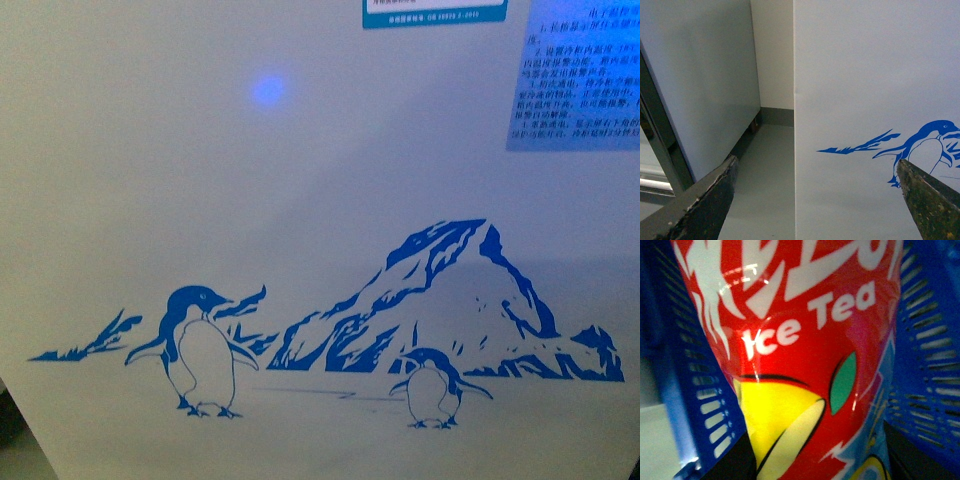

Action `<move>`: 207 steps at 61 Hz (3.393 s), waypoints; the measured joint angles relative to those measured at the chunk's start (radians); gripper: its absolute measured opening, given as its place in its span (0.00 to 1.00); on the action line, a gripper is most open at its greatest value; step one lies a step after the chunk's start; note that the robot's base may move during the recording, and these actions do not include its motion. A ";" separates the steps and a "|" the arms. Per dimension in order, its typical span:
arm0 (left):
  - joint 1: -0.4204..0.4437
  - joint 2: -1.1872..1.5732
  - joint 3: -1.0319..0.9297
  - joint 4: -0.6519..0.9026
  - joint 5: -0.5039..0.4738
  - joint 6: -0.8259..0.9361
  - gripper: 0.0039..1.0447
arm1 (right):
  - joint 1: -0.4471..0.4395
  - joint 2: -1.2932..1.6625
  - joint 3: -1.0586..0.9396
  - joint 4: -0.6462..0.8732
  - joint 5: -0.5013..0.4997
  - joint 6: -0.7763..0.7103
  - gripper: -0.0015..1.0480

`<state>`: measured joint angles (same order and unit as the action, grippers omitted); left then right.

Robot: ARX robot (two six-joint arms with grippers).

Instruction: Put drink in fridge

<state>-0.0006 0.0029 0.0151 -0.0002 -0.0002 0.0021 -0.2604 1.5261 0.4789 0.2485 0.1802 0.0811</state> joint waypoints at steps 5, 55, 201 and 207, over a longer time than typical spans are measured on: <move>0.000 0.000 0.000 0.000 0.000 0.000 0.92 | -0.005 -0.280 0.041 -0.130 -0.044 0.000 0.40; 0.000 0.000 0.000 0.000 0.000 0.000 0.92 | 0.442 -1.022 0.309 -0.390 0.273 0.017 0.40; -0.224 1.252 0.819 0.245 0.510 0.407 0.92 | 0.467 -1.022 0.284 -0.387 0.282 0.002 0.39; -0.262 1.305 0.874 0.182 0.528 0.524 0.92 | 0.467 -1.022 0.284 -0.387 0.284 0.002 0.39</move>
<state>-0.2630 1.3079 0.8894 0.1818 0.5282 0.5262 0.2066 0.5041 0.7631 -0.1383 0.4641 0.0830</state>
